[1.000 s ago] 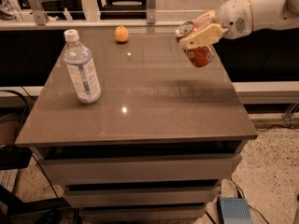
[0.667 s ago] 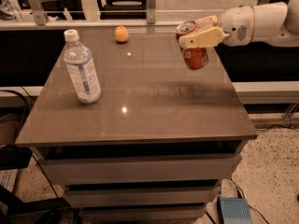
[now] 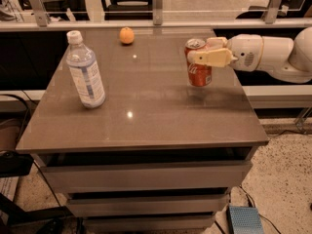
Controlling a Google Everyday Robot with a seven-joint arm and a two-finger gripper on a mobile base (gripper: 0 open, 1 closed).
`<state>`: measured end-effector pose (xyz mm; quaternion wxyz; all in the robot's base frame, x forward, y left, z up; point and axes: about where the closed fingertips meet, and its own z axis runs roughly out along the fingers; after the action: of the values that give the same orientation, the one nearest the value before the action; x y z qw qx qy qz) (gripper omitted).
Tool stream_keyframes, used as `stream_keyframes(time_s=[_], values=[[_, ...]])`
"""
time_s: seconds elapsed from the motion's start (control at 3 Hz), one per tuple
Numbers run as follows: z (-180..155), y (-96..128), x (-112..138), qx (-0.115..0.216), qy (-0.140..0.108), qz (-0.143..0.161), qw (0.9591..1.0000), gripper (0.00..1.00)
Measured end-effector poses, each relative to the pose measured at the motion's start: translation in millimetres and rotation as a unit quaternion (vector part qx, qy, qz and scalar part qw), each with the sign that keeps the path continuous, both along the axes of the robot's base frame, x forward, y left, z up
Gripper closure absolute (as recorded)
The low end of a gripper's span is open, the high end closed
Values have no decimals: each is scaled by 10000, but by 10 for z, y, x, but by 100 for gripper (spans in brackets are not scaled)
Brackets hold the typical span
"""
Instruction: Place coke can upright
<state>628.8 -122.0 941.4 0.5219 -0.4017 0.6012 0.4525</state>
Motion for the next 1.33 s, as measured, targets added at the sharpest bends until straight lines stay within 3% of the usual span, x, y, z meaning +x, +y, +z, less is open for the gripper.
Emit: stream_keyframes(time_s=[0.67,1.0,1.33], values=[[-440,-115,50,148,74,-228,9996,100],[-470,-140,56,169,110,-266,9994,84],[-451,-141,56,168,111,-267,9994,60]])
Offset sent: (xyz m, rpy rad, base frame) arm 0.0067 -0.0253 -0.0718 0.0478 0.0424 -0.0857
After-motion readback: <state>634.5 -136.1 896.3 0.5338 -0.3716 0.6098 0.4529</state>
